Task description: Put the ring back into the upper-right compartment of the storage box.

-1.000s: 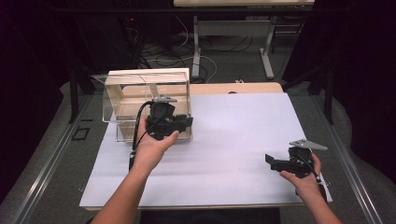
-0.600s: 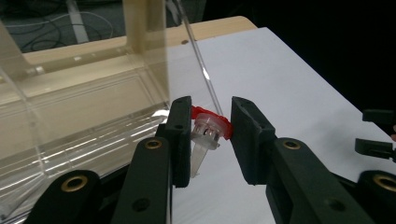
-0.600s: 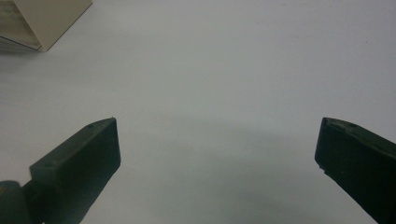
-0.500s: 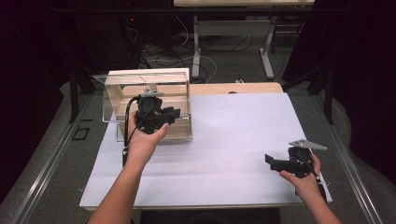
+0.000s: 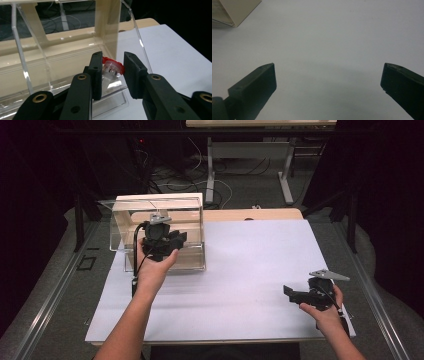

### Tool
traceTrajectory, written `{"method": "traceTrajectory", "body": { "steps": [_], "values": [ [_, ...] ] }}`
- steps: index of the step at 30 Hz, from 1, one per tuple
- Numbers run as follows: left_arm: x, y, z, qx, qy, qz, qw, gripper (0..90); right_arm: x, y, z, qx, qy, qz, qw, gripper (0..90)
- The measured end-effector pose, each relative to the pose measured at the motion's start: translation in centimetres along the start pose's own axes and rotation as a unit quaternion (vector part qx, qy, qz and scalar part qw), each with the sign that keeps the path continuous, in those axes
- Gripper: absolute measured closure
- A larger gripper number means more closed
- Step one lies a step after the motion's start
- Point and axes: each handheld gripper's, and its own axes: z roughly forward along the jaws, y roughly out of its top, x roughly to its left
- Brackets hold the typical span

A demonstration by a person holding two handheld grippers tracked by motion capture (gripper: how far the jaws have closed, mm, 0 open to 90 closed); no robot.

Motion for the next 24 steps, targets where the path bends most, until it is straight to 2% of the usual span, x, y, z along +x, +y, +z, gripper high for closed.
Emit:
{"method": "traceTrajectory", "body": {
  "steps": [11, 24],
  "values": [
    [0.4, -0.1, 0.5, -0.006, 0.012, -0.001, 0.9999, 69.9, 0.0, 0.0, 0.0, 0.001, 0.000, 0.000, 1.0000, 0.0],
    [1.4, -0.6, 1.4, -0.010, 0.025, -0.013, 0.9996, 69.9, 0.0, 0.0, 0.0, 0.000, 0.000, 0.001, 1.0000, 0.0]
  ]
}}
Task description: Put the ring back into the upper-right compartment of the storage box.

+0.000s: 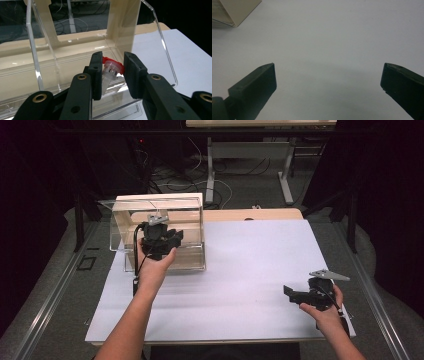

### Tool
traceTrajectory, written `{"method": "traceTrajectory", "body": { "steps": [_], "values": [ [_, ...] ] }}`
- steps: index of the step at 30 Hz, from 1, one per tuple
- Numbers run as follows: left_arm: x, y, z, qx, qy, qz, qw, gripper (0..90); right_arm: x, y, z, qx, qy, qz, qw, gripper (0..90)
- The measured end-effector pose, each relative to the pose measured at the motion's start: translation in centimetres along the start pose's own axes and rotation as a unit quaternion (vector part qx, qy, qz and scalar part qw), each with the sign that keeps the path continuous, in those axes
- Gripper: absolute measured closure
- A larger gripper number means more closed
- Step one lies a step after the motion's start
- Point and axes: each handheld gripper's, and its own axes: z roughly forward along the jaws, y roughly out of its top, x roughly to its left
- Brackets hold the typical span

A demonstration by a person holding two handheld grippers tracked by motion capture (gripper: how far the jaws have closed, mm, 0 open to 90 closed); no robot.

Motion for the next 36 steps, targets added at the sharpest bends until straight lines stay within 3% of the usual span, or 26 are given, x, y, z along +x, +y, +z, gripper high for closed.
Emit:
{"method": "traceTrajectory", "body": {
  "steps": [6, 20, 36],
  "values": [
    [0.47, -0.22, 0.34, 0.000, 0.002, -0.013, 0.9999, 69.6, -0.01, 0.00, 0.00, 0.000, 0.000, -0.001, 1.0000, 0.0],
    [0.67, -0.35, 0.28, -0.004, 0.005, -0.011, 0.9999, 67.1, -0.06, 0.00, -0.03, 0.000, 0.001, -0.003, 1.0000, 0.0],
    [0.44, -0.09, 0.13, -0.006, -0.007, -0.008, 0.9999, 53.4, -0.23, -0.03, 0.15, 0.002, 0.000, 0.002, 1.0000, 0.0]
  ]
}}
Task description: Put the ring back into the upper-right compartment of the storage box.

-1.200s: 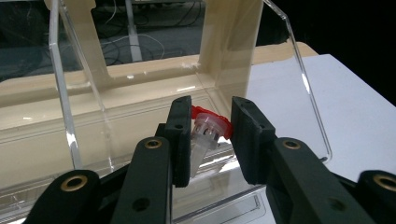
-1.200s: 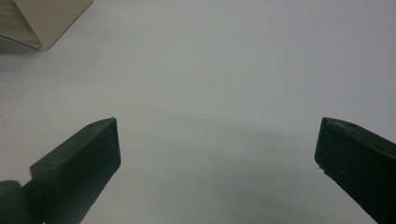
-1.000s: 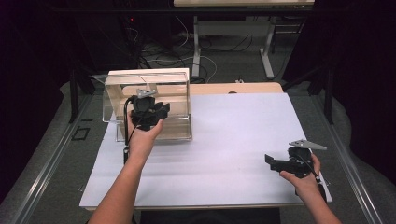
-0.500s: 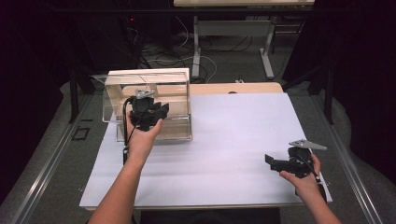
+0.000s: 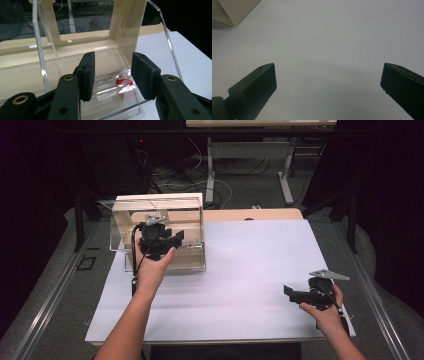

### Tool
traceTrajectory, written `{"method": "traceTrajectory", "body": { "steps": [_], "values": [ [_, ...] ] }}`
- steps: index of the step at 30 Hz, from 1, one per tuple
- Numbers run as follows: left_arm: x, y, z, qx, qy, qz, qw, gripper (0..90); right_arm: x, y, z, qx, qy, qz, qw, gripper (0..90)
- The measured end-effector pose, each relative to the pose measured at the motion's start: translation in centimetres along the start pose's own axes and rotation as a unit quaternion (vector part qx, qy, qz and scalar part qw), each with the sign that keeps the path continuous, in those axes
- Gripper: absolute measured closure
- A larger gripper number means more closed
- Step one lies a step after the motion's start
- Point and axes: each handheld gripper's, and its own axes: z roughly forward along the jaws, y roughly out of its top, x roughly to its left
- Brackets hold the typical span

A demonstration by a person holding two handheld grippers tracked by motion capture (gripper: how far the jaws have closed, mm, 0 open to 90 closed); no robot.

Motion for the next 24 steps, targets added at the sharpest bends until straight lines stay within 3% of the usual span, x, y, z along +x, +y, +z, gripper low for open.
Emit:
{"method": "traceTrajectory", "body": {
  "steps": [6, 13, 24],
  "values": [
    [-0.3, 0.0, -0.1, -0.001, -0.007, -0.004, 1.0000, 48.7, 0.0, 0.0, -0.1, -0.001, 0.000, 0.001, 1.0000, 0.0],
    [-0.7, 0.0, -0.5, -0.002, -0.014, 0.011, 0.9998, 43.6, 0.1, 0.1, 0.0, -0.002, 0.001, -0.001, 1.0000, 0.0],
    [-1.7, 0.2, -1.2, -0.016, -0.037, 0.037, 0.9985, 28.0, 0.3, 0.0, 0.0, -0.001, 0.001, -0.004, 1.0000, 0.0]
  ]
}}
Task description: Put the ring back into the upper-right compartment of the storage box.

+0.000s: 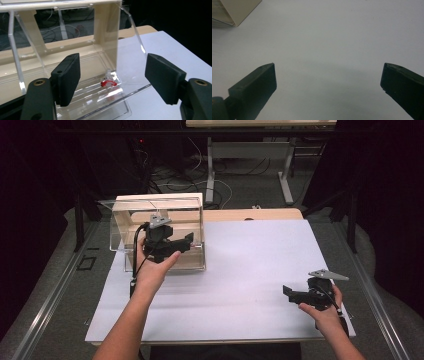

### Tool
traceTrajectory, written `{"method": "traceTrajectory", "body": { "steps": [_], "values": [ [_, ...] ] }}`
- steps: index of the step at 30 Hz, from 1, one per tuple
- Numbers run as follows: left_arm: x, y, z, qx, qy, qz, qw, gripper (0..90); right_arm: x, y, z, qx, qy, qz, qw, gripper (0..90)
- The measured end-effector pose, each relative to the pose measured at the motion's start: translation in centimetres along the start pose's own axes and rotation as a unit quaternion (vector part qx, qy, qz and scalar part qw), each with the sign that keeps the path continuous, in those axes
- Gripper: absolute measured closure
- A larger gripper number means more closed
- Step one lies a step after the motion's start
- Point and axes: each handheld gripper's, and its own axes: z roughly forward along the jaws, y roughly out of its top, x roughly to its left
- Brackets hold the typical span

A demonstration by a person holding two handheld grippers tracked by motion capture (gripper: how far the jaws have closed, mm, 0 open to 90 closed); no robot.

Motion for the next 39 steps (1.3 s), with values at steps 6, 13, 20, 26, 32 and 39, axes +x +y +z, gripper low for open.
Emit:
{"method": "traceTrajectory", "body": {
  "steps": [6, 13, 20, 26, 32, 39],
  "values": [
    [-0.5, 0.1, -0.5, -0.001, -0.012, 0.022, 0.9997, 21.6, 0.0, 0.0, 0.0, -0.001, 0.000, 0.003, 1.0000, 0.0],
    [-0.9, 0.1, -1.9, -0.009, -0.033, 0.041, 0.9986, 15.8, 0.0, 0.0, -0.1, -0.002, 0.000, 0.004, 1.0000, 0.0],
    [-0.4, -0.5, -3.5, -0.016, -0.042, 0.055, 0.9975, 0.3, 0.0, 0.0, -0.1, -0.002, -0.001, 0.006, 1.0000, 0.0],
    [1.0, -1.5, -5.2, -0.017, -0.028, 0.054, 0.9980, 0.4, -0.1, 0.0, -0.1, -0.003, -0.003, 0.006, 1.0000, 0.0],
    [3.2, -2.8, -6.6, -0.026, -0.005, 0.040, 0.9989, 0.5, -0.1, 0.0, -0.1, -0.003, -0.004, 0.006, 1.0000, 0.0],
    [5.9, -4.6, -7.5, -0.034, 0.017, 0.013, 0.9992, 0.4, -0.1, 0.0, -0.1, -0.003, -0.004, 0.005, 1.0000, 0.0]
  ]
}}
